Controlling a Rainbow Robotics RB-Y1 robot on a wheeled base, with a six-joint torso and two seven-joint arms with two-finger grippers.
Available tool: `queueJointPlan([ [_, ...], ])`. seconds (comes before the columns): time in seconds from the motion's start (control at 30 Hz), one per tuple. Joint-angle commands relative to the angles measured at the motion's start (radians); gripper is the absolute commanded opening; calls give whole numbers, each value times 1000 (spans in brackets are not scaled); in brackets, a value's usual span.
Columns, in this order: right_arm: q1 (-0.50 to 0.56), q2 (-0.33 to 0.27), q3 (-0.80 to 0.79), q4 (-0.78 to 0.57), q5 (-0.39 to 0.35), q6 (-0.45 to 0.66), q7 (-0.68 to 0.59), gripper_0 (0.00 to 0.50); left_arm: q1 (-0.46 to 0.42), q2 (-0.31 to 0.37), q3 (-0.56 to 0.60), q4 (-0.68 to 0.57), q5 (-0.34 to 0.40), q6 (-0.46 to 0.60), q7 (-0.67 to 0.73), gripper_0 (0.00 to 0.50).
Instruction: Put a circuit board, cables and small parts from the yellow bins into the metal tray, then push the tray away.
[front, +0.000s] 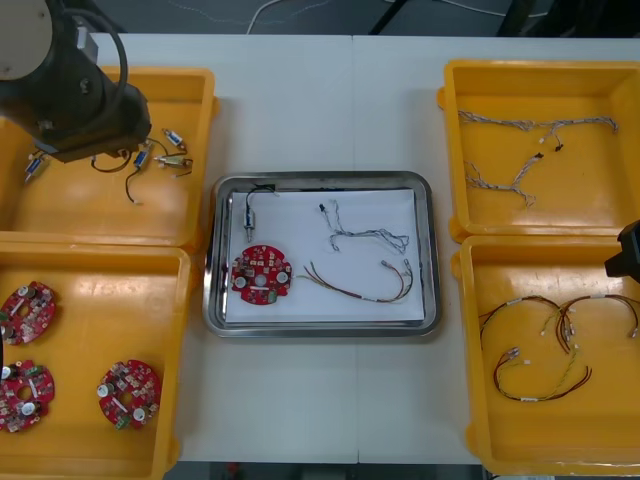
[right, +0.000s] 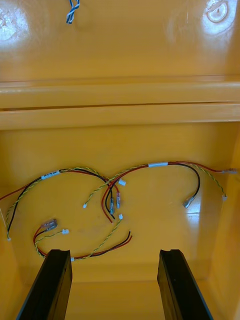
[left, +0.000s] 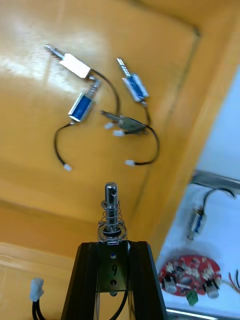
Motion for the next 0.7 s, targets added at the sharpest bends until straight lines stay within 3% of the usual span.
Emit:
queueJointPlan([
  [0.03,14,-41,-30,-25,-3,-8,-22,500,-12,29,-108,-81,18,9,34,0],
  [0.4,14,-41,-30,-25,-3,-8,-22,500,-148,-26,-452,-32,40,-64,215,0],
  [0.7,14,-41,-30,-25,-3,-8,-22,500,-224,-149,-481,34,58,-74,270,0],
])
